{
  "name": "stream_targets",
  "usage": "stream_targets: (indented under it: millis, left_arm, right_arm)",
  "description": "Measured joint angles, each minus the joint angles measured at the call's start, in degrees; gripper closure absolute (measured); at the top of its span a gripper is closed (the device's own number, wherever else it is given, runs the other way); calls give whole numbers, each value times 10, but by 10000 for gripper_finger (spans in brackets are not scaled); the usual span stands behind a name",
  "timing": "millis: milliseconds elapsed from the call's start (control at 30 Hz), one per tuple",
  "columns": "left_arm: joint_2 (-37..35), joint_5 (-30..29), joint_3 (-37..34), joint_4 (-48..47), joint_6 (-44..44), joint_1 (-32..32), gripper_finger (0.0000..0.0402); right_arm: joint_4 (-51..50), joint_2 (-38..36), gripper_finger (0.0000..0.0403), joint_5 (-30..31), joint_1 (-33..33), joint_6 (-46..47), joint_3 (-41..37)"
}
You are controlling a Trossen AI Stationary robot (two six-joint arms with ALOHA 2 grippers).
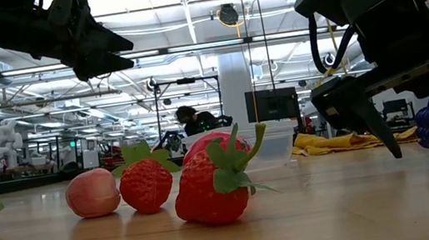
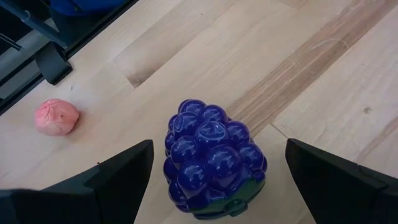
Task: Pick and placing Produce into tupperware
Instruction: Put the purple grape into the transparent container
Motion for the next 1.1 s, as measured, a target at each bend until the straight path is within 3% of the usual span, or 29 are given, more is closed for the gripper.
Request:
stream_targets:
  millis: [667, 1100]
  left_arm:
    - [0, 0, 0, 0, -1, 0, 94]
    - [0, 0, 0, 0, -1, 0, 93]
  right_arm:
    - [0, 0, 48, 0, 0, 15, 0]
    - [0, 0, 131, 0, 1, 14, 0]
